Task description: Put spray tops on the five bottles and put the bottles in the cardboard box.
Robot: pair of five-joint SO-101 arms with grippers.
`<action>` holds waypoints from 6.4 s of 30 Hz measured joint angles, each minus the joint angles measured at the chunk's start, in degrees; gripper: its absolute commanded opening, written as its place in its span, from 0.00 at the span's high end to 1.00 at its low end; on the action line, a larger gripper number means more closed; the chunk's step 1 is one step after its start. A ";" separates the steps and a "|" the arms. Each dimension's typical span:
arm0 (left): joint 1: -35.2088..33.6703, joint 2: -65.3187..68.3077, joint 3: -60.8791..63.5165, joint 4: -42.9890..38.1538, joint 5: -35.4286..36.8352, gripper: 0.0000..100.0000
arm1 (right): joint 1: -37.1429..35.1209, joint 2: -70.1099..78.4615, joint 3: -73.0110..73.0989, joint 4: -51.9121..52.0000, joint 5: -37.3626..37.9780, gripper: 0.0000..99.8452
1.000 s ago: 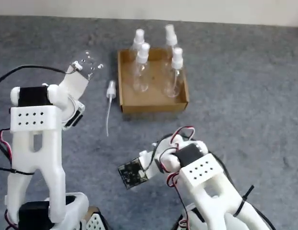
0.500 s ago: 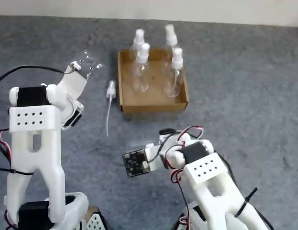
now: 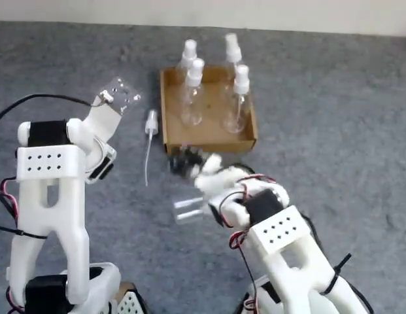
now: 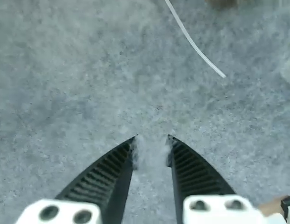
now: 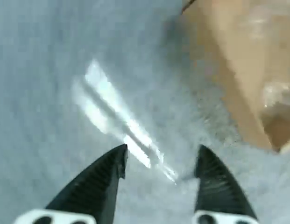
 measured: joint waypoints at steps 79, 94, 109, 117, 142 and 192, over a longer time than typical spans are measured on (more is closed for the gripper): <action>-1.05 -0.09 1.05 -1.49 0.00 0.93 | 1.67 17.14 0.26 -7.38 -85.98 0.72; -1.05 -0.09 1.05 -1.49 0.00 0.93 | -5.01 30.59 -7.47 -7.91 -85.98 0.72; -1.05 -0.09 1.05 -1.49 0.00 0.93 | 3.60 35.96 -7.56 -5.89 -76.40 0.98; -1.05 -0.09 1.05 -1.49 0.00 0.93 | 19.87 36.04 -15.47 6.68 -42.29 0.98; 7.12 22.77 -6.51 -26.02 24.79 0.80 | 51.69 40.79 -25.14 6.15 28.75 0.99; 1.49 61.45 -48.79 0.53 22.51 1.00 | 52.22 44.13 -25.14 6.15 29.45 0.99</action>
